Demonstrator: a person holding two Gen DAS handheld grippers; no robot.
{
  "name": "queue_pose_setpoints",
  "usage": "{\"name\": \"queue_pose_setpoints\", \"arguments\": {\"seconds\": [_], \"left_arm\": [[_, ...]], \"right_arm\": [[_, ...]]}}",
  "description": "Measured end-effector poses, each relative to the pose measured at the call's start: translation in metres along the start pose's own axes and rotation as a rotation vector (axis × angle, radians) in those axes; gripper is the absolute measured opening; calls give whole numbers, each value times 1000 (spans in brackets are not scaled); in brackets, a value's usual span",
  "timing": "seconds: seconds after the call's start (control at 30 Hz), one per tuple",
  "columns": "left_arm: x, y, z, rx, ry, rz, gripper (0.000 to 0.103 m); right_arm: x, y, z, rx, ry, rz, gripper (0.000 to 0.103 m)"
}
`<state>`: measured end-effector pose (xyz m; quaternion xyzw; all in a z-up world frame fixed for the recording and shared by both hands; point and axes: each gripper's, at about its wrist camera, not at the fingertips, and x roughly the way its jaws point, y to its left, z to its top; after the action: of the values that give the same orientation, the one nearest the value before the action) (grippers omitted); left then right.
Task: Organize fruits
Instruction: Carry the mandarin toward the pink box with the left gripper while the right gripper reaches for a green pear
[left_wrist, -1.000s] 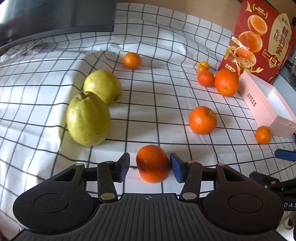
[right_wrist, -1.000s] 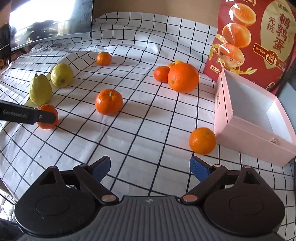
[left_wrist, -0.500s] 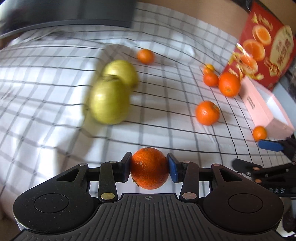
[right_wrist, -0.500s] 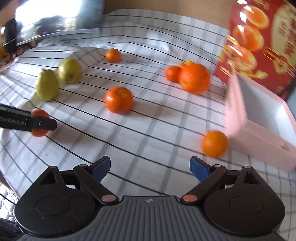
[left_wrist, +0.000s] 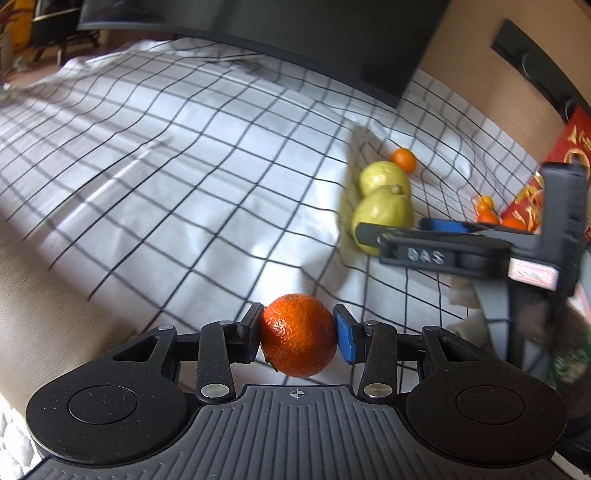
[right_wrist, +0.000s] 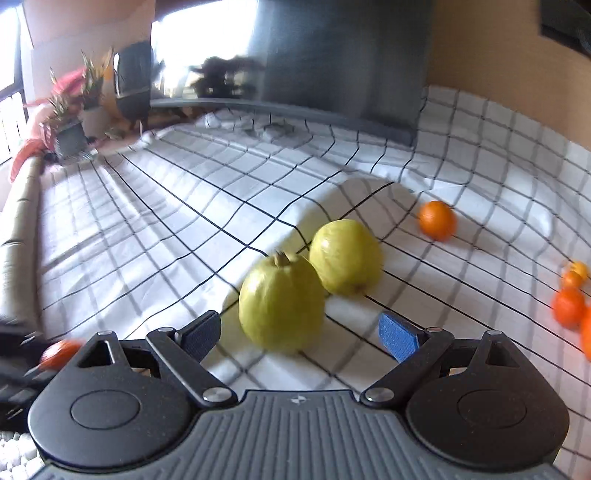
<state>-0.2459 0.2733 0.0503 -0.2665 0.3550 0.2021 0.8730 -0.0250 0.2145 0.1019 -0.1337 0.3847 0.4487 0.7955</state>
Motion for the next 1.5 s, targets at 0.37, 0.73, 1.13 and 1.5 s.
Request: {"name": "queue_pose_setpoints", "arguments": {"seconds": [0.37, 0.73, 1.13, 1.5], "left_arm": [[20, -8, 9, 73, 60, -92, 46], [76, -139, -7, 405, 229, -384, 46], [105, -329, 18, 618, 207, -658, 46], [124, -362, -1, 537, 186, -615, 46]], "right_arm": [[5, -5, -2, 95, 76, 48, 58], [-127, -103, -94, 340, 61, -226, 58], [-265, -211, -168, 576, -43, -577, 24], [-224, -268, -226, 527, -263, -633, 24]]}}
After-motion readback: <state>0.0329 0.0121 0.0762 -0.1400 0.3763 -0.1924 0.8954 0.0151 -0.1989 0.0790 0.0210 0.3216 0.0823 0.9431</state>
